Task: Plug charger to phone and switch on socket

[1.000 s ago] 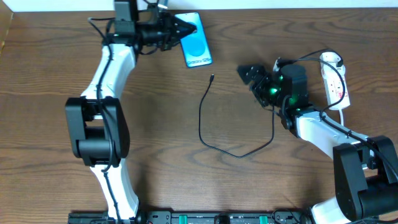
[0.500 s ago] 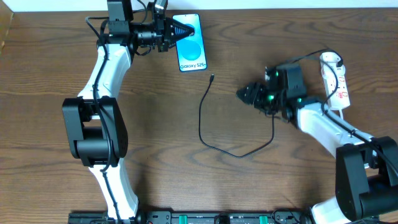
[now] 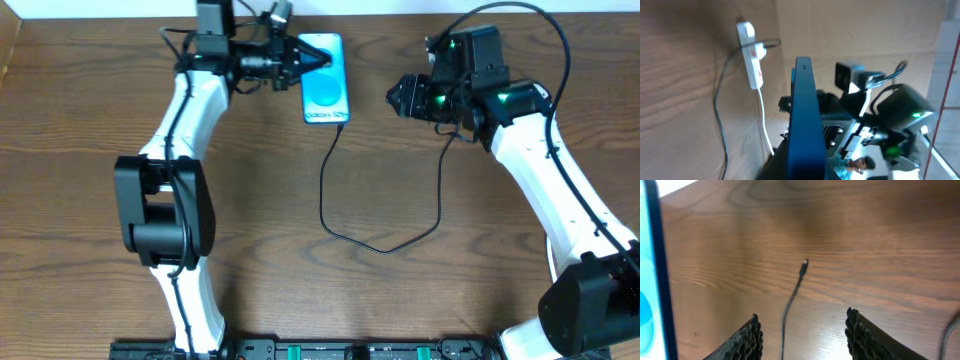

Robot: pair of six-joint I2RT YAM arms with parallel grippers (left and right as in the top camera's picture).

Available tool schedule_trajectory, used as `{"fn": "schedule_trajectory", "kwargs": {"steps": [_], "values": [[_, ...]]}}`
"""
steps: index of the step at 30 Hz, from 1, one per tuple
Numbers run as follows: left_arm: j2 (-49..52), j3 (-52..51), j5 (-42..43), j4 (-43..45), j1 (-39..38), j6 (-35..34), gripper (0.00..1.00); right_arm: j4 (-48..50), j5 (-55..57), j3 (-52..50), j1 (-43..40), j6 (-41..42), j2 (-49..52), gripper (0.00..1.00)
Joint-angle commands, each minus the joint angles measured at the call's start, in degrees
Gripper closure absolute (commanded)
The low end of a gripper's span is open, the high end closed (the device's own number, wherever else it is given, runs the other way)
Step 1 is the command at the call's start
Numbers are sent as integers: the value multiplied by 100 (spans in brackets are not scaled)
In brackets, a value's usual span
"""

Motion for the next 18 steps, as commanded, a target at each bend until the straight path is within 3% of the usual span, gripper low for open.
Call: {"fn": "schedule_trajectory", "kwargs": {"steps": [1,8,18], "values": [[-157,26,243,-11,-317,37,93,-151,592,219,94,-238,4,48],[-157,26,208,-13,-730,37,93,-195,802,216,90,-236,39,48],[-157,26,50,-13,-1043,37,93,120,282,216,186,-234,46,49]]}}
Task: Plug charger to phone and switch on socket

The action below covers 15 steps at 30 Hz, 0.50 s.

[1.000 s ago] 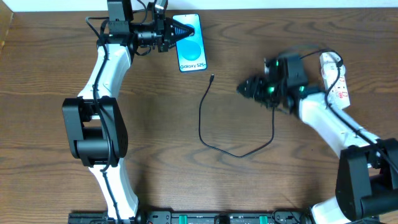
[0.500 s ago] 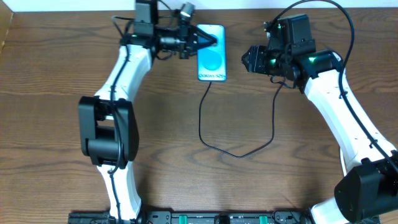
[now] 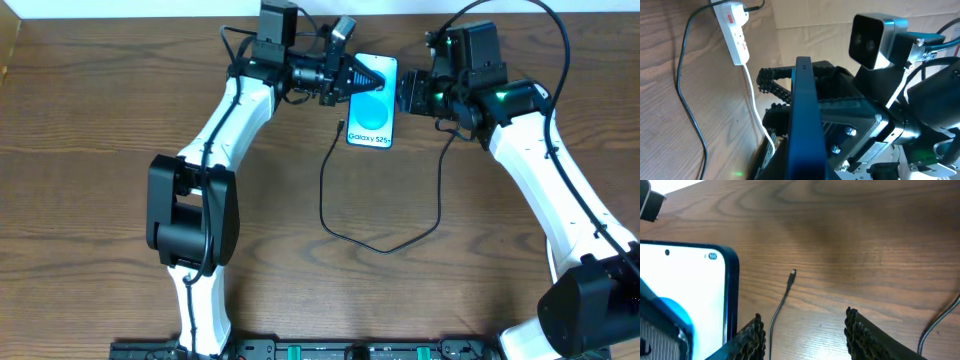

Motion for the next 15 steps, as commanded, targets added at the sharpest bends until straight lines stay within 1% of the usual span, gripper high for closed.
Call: {"fn": "schedule_trajectory", "kwargs": {"steps": [1,10,15], "values": [[-157,26,122,-4,-92,39,93,103,-208,129,160,-79,52,49],[-157,26,125,-4,-223,37,92,387,-313,129,446,9,111,50],[-157,26,122,-2,-319,37,89,492,-463,129,509,79,111,51]]}}
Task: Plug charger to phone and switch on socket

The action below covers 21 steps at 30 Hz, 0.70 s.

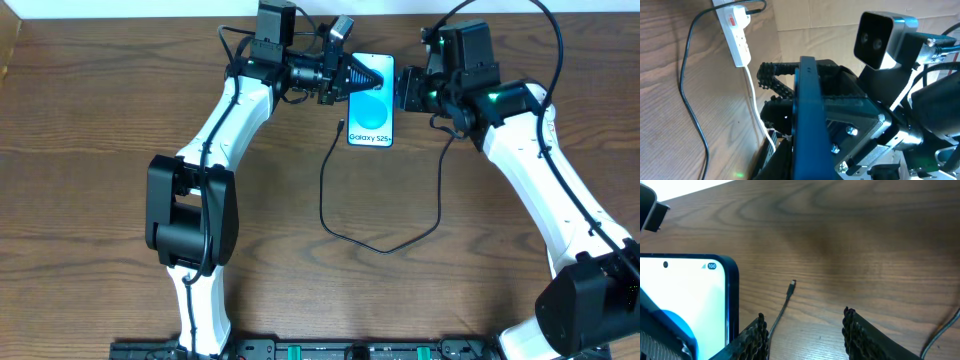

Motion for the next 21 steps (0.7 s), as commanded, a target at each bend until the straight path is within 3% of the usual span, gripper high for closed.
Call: {"fn": "schedule_trajectory", "kwargs": {"steps": [1,12,21], "values": [[-157,26,140,-7,-339,37,89,170,-748,129,367,76,50,52],[-157,26,-9,-7,-450,37,90,227,-752,129,492,133,50,53],[-157,26,-522,-2,33,39,93,105,-448,129,446,133,50,44]]}}
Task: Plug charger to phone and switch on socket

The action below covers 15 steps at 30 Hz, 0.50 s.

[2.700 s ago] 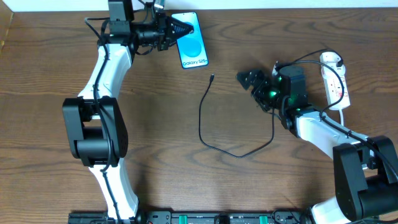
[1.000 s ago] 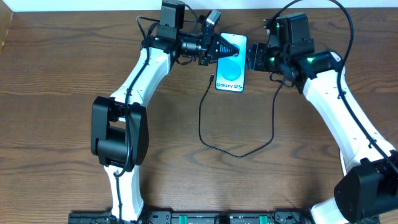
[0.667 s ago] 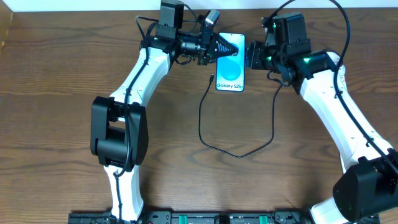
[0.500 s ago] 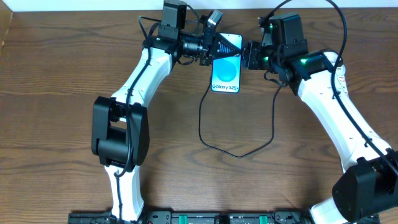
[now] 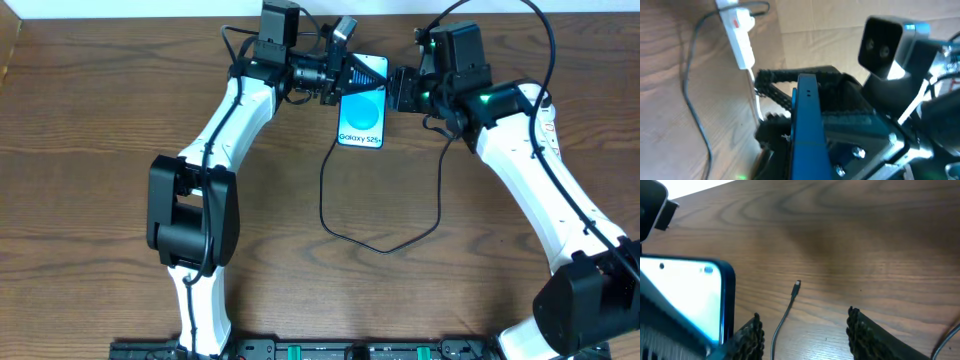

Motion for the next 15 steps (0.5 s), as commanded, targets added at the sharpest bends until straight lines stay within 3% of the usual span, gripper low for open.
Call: {"fn": "schedule_trajectory", "kwargs": {"steps": [1,6,12,15], "values": [[-157,26,-387,-11,166,39,93,-13,-509,129,293,-26,2,44],[-157,26,-527,-11,778,9,93,-122,-455,127,297,-28,37,44],[-157,26,-527,-11,1692,-229,93,-271,-826,168,308,-28,376,51],[-157,26,-522,-11,2212,-229,93,-614,-852,636,382,-195,822,52]]}}
